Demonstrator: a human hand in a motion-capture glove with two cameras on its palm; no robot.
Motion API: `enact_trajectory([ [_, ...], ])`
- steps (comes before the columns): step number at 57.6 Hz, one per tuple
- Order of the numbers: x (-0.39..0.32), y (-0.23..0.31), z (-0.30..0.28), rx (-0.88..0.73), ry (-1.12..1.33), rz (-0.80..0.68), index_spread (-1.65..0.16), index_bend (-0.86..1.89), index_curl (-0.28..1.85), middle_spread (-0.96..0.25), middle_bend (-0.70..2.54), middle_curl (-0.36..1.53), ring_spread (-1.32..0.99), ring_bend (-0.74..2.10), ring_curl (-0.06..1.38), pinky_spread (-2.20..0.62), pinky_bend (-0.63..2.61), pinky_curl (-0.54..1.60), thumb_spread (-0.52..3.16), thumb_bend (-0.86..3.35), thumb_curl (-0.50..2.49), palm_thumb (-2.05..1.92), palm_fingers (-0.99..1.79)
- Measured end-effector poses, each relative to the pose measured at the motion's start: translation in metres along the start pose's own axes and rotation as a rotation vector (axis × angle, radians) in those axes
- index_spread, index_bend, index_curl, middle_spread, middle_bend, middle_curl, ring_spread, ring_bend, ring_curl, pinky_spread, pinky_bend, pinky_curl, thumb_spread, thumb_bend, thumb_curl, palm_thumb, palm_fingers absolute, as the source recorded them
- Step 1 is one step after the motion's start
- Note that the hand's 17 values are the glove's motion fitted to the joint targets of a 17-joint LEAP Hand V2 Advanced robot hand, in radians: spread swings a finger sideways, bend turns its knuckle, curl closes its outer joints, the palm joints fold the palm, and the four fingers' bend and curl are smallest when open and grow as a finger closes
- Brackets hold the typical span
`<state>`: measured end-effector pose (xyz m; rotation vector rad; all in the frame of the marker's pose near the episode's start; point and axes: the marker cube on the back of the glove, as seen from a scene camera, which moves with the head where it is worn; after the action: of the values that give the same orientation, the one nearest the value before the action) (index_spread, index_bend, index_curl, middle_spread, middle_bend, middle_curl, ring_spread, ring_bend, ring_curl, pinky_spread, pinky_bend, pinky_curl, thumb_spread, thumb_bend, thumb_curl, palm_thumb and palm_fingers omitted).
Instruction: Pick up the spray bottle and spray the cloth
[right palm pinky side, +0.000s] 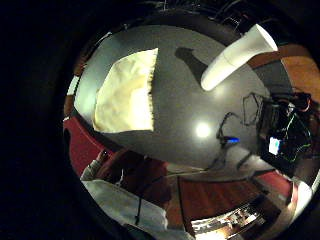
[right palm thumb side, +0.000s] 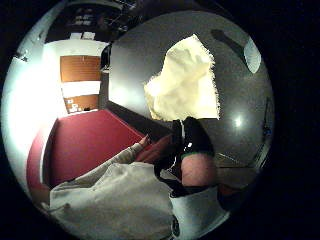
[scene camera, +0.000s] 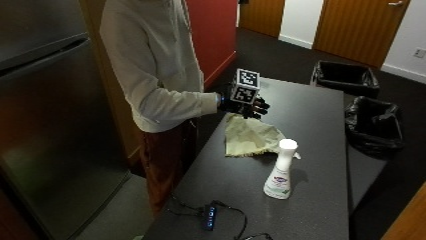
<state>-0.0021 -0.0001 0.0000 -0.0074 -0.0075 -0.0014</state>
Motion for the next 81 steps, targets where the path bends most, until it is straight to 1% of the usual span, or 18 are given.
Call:
enact_trajectory([
  [4, -0.003, 0.0, 0.001, -0.015, -0.004, -0.013, -0.27, 0.3, 0.13, -0.01, 0.18, 0.06, 0.04, 0.18, 0.04, 0.15, 0.34, 0.11, 0.54, 0.34, 0.17, 0.59, 0.19],
  [9, -0.001, 0.001, 0.0, -0.021, 0.02, -0.01, -0.34, 0.29, 0.18, -0.02, 0.17, 0.1, 0.05, 0.19, 0.06, 0.19, 0.35, 0.16, 0.72, 0.31, 0.21, 0.63, 0.16],
  [21, -0.011, 0.01, 0.002, -0.016, 0.028, -0.016, -0.41, 0.24, 0.25, -0.02, 0.17, 0.15, 0.06, 0.2, 0.11, 0.22, 0.37, 0.22, 0.91, 0.2, 0.3, 0.67, 0.11],
  [31, -0.008, 0.024, -0.001, 0.01, 0.001, 0.052, -0.42, 0.21, 0.28, -0.02, 0.16, 0.18, 0.07, 0.2, 0.14, 0.23, 0.37, 0.26, 0.96, 0.13, 0.35, 0.71, 0.1],
  [42, -0.002, 0.033, -0.004, 0.06, -0.017, 0.092, -0.43, 0.2, 0.32, -0.02, 0.17, 0.2, 0.07, 0.2, 0.17, 0.23, 0.36, 0.28, 0.99, 0.05, 0.39, 0.73, 0.1],
  [52, 0.02, 0.047, -0.012, 0.105, -0.053, 0.147, -0.43, 0.19, 0.33, -0.02, 0.17, 0.21, 0.07, 0.19, 0.19, 0.23, 0.36, 0.3, 1.0, -0.01, 0.41, 0.76, 0.1],
  [67, 0.062, 0.068, -0.021, 0.132, -0.036, 0.237, -0.42, 0.19, 0.35, -0.02, 0.18, 0.24, 0.07, 0.19, 0.21, 0.23, 0.34, 0.31, 1.0, -0.02, 0.44, 0.77, 0.11],
  [81, 0.084, 0.079, -0.032, 0.167, -0.032, 0.293, -0.42, 0.19, 0.36, -0.02, 0.17, 0.25, 0.07, 0.19, 0.22, 0.24, 0.33, 0.32, 1.0, -0.02, 0.45, 0.78, 0.12],
])
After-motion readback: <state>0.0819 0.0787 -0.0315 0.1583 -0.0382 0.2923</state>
